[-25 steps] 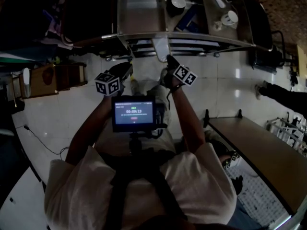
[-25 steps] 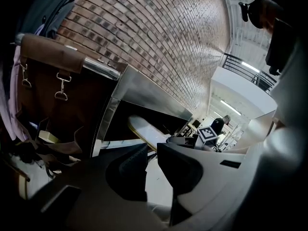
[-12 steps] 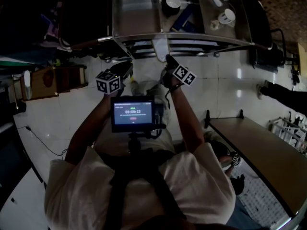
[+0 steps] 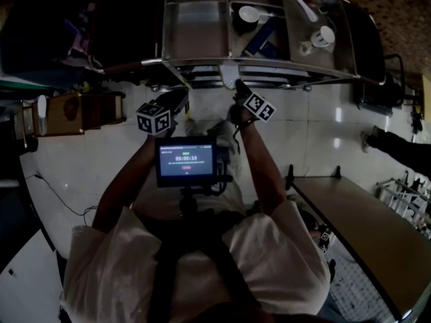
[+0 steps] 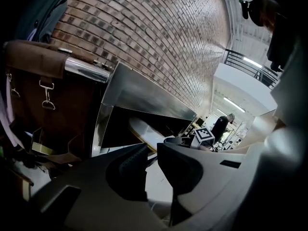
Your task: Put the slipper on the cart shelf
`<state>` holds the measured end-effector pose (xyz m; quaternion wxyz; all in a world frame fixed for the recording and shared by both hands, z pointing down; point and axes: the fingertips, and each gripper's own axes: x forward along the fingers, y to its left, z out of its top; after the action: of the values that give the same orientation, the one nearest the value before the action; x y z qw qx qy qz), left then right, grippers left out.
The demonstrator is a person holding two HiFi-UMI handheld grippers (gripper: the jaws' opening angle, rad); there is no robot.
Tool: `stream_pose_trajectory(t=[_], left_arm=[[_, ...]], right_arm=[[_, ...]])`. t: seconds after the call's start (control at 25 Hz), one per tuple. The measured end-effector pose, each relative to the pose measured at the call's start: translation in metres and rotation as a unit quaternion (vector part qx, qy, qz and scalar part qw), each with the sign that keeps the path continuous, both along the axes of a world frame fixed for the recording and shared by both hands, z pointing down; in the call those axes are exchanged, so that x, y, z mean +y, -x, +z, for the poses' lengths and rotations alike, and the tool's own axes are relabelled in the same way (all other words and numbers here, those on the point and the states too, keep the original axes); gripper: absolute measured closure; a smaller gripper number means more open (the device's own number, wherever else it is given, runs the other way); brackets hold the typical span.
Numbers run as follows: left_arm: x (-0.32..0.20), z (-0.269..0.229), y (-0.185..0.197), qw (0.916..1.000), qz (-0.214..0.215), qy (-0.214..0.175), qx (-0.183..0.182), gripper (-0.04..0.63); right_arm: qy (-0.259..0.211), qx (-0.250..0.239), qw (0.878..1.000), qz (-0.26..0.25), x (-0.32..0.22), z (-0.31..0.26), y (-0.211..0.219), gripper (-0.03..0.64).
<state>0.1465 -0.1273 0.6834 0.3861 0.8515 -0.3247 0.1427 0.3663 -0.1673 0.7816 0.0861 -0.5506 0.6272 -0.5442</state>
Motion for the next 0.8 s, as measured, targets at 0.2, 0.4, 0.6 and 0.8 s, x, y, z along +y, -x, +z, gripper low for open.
stream_pose_trajectory(t=[0.2,0.4,0.6,0.8], left_arm=[[0.0,-0.008,0.004,0.9999,-0.012,0.004,-0.001,0.535],[0.002,-0.01,0.002,0.9997,-0.02,0.011,-0.001,0.535],[0.003,-0.011,0.001,0.9996,-0.024,0.014,-0.004,0.535],[0.005,-0.008,0.003,0.9994,-0.03,0.016,-0.006,0.535]], right_arm=[[0.002,-0.006,1.0,-0.006,-0.004,0.001,0.005,0.552],[0.008,-0.001,1.0,-0.009,-0.01,0.01,0.006,0.552],[0.005,0.0,1.0,-0.013,-0.018,0.016,0.009,0.552],[0.006,-0.005,1.0,-0.01,-0.026,0.026,0.014,0.551]])
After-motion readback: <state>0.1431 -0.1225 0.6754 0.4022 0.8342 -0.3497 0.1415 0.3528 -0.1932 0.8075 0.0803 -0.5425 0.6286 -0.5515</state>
